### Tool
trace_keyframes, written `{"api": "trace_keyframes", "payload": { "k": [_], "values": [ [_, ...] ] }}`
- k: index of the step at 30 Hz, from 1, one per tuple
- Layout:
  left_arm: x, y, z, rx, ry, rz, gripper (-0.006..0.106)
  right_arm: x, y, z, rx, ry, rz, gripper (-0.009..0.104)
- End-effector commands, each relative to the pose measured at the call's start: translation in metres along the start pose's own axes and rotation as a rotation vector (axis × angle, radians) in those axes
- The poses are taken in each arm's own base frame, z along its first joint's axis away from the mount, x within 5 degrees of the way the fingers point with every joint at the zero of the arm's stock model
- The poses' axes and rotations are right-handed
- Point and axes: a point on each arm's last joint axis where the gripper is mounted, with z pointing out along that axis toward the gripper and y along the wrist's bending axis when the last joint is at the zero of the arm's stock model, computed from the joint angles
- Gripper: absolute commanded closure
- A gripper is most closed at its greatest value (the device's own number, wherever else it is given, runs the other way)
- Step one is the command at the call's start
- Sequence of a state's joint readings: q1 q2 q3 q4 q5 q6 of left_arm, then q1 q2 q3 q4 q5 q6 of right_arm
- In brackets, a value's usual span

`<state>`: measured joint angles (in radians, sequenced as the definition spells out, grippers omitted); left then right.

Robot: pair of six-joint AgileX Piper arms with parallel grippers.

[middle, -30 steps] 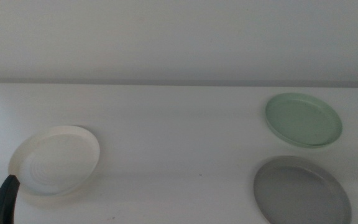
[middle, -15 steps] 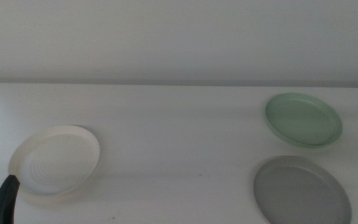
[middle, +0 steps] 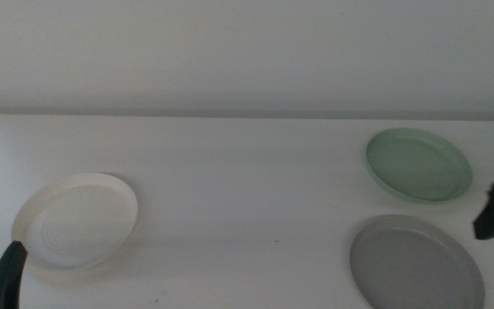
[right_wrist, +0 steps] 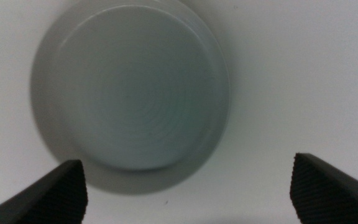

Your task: Stack the three bowls on top of each other.

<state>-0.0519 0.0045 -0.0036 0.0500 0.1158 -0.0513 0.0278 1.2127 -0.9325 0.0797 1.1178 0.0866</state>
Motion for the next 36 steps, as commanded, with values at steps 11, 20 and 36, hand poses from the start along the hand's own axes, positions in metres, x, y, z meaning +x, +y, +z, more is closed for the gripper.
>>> {"api": "trace_keyframes", "payload": {
  "k": [11, 20, 36],
  "values": [
    [0.011, 0.000, -0.001, 0.007, -0.014, -0.005, 0.007, -0.038, -0.009, 0.110, 0.063, 0.298, -0.012, 0.015],
    [0.011, 0.000, -0.001, 0.007, -0.014, -0.005, 0.007, -0.041, -0.017, 0.140, 0.137, 0.344, -0.031, 0.021],
    [0.011, 0.000, -0.001, 0.007, -0.014, -0.005, 0.007, -0.042, -0.022, 0.163, 0.179, 0.372, -0.008, 0.025]
  ]
}}
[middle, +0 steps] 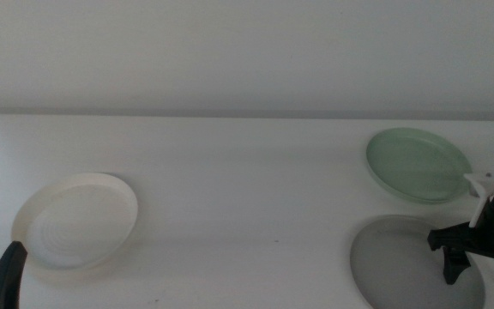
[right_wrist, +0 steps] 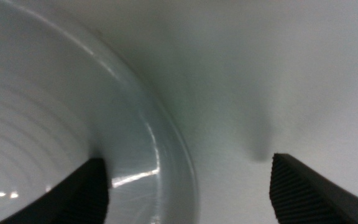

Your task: Stack the three bowls on top of each other.

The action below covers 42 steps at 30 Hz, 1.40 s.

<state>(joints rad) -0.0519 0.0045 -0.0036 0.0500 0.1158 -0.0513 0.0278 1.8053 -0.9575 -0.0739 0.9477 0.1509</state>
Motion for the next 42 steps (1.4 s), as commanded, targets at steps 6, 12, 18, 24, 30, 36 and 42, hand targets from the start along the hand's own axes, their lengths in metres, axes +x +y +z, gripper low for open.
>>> {"api": "trace_keyframes", "payload": {
  "k": [6, 12, 18, 24, 30, 36, 42],
  "values": [
    [0.011, 0.000, -0.001, 0.007, -0.014, -0.005, 0.007, -0.011, 0.000, 0.020, 0.003, 0.005, 0.006, 0.031],
    [0.011, 0.000, -0.001, 0.007, -0.014, -0.005, 0.007, -0.014, 0.000, 0.031, 0.007, 0.016, 0.000, 0.078],
    [0.011, 0.000, -0.001, 0.007, -0.014, -0.005, 0.007, -0.015, 0.002, 0.030, 0.020, 0.010, -0.031, 0.097],
    [0.011, 0.000, -0.001, 0.007, -0.014, -0.005, 0.007, -0.006, 0.020, -0.002, 0.015, -0.062, -0.083, 0.097],
    [0.011, 0.000, -0.001, 0.007, -0.014, -0.005, 0.007, 0.002, 0.037, -0.087, -0.043, -0.177, -0.118, 0.097],
    [0.011, 0.000, -0.001, 0.007, -0.014, -0.005, 0.007, -0.009, 0.057, -0.167, -0.095, -0.295, -0.199, 0.097],
    [0.011, 0.000, -0.001, 0.007, -0.014, -0.005, 0.007, -0.051, 0.101, -0.174, -0.119, -0.319, -0.272, 0.097]
  ]
}}
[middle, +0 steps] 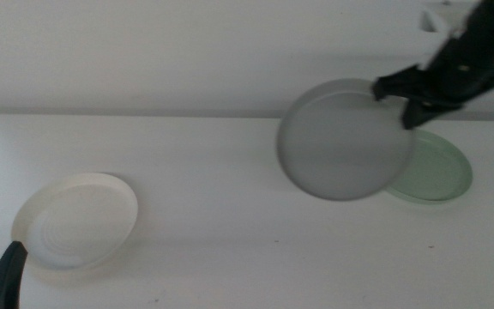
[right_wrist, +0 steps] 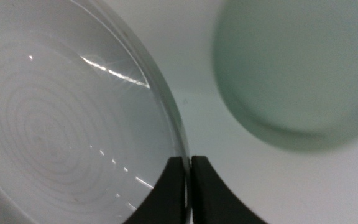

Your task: Stack the three bowls on top of each other.

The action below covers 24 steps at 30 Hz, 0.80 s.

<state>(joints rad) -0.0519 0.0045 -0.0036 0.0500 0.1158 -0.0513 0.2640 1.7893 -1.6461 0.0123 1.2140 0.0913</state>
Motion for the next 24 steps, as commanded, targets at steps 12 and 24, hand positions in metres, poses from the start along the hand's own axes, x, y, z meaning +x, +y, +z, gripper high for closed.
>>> {"api": "trace_keyframes", "payload": {
  "k": [12, 24],
  "values": [
    [0.011, 0.000, -0.001, 0.007, -0.014, -0.005, 0.007, -0.054, 0.058, 0.119, -0.189, 0.206, -0.016, 0.097],
    [0.011, 0.000, -0.001, 0.007, -0.014, -0.005, 0.007, -0.049, 0.062, 0.164, -0.183, 0.290, -0.005, 0.097]
  ]
}}
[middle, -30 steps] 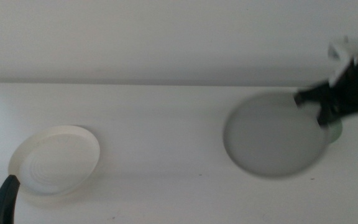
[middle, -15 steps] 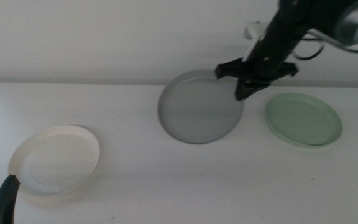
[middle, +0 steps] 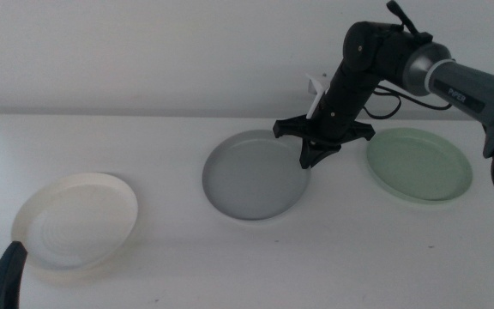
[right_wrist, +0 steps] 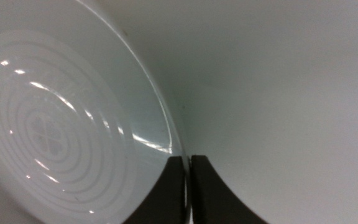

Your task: Stack the three bowls on top of each other.

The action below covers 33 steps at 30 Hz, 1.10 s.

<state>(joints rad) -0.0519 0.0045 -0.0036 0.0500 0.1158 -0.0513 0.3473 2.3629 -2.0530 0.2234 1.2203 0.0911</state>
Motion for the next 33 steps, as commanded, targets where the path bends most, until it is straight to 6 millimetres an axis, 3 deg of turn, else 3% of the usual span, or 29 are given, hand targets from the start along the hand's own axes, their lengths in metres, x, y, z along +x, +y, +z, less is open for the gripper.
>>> {"api": "trace_keyframes", "payload": {
  "k": [1, 33],
  "values": [
    [0.011, 0.000, -0.001, 0.007, -0.014, -0.005, 0.007, 0.008, -0.001, 0.001, 0.016, 0.096, -0.006, 0.097],
    [0.011, 0.000, -0.001, 0.007, -0.014, -0.005, 0.007, 0.022, -0.013, 0.016, 0.109, 0.159, 0.027, 0.097]
  ]
}}
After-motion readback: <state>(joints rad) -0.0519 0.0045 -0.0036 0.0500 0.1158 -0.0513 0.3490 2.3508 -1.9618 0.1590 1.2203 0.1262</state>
